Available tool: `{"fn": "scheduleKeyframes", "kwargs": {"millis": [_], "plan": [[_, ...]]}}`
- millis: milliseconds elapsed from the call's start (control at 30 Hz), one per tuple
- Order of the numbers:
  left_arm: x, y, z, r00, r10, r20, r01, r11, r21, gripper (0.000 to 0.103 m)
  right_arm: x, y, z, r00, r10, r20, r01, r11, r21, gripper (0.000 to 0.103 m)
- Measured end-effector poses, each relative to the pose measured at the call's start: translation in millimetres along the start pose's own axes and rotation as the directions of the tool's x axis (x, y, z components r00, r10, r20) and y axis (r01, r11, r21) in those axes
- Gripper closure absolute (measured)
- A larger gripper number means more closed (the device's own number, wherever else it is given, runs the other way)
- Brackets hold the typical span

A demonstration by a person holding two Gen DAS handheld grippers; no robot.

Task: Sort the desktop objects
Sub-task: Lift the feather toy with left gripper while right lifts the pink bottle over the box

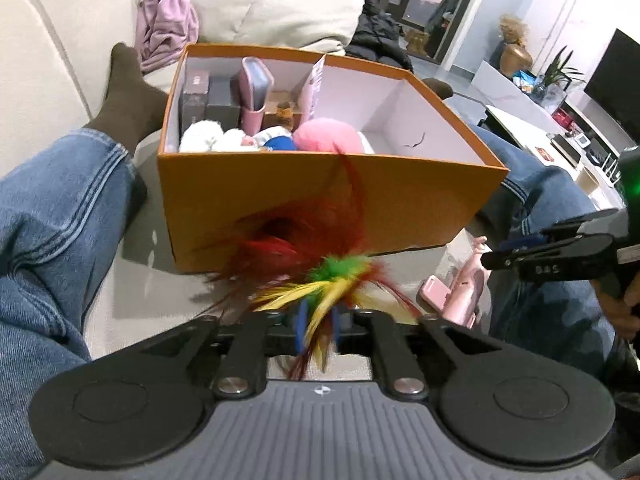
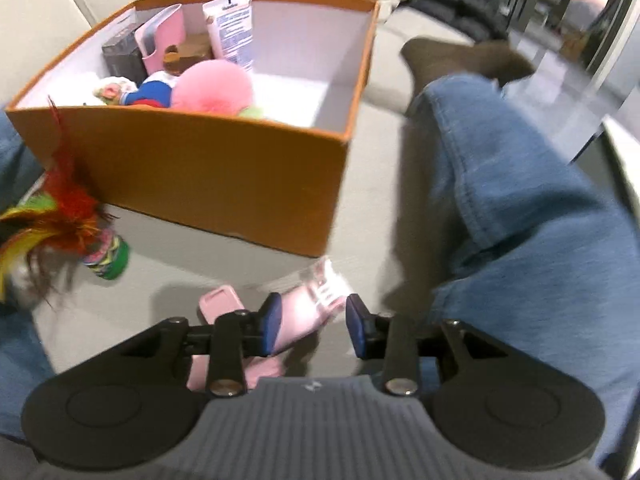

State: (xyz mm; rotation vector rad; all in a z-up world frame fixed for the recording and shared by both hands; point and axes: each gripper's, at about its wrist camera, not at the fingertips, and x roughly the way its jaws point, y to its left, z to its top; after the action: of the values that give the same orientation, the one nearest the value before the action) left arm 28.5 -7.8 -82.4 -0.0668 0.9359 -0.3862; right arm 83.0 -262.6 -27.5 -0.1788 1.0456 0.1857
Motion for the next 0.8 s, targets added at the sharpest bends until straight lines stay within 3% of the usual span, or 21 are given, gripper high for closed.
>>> {"fn": "scheduleKeyframes", "kwargs": {"millis": [33,100,200,400,633,733,767,800], "plan": [[-0.4,-1.9,-0.2,1.000,0.002,0.005,-0.002,1.000,0.010,0.070,-5.7,1.3,-0.2,1.000,0.017,0.017,-0.017,1.000,-0.011,0.066],[-0.8,-5.9,0.0,1.000,0.009,0.010,-0.009,1.000,0.029,0.051,-16.7,7.5,0.5,0.996,0.074,0.050,-0.071,0.996,-0.054,0.066],[-1.1,-11.8,1.3,1.000,0.009,0.018,-0.010,0.998,0.055,0.047,-20.3,24.3,6.6,0.989,0.135,0.055,-0.126,0.982,-0.142,0.066],[0.3,-20.7,3.8,1.000,-0.026,0.015,0.024,0.995,0.098,0.037,21.2,25.2,18.5,0.980,0.167,-0.107,-0.184,0.969,-0.166,0.066],[32.8,-19.3,16.6,0.997,-0.054,-0.055,0.057,0.997,0.054,0.034,47.6,31.0,18.7,0.962,0.175,-0.208,-0.213,0.961,-0.177,0.056],[49.0,-20.3,21.1,0.996,-0.044,-0.081,0.048,0.998,0.051,0.034,59.1,32.9,14.7,0.954,0.179,-0.239,-0.223,0.959,-0.175,0.060],[53.0,-20.3,22.4,0.995,-0.044,-0.085,0.048,0.998,0.050,0.035,61.3,33.5,12.9,0.956,0.170,-0.238,-0.216,0.959,-0.181,0.070],[55.4,-20.1,23.1,0.995,-0.049,-0.088,0.053,0.997,0.050,0.043,61.4,33.7,11.5,0.959,0.163,-0.230,-0.209,0.958,-0.194,0.073]]}}
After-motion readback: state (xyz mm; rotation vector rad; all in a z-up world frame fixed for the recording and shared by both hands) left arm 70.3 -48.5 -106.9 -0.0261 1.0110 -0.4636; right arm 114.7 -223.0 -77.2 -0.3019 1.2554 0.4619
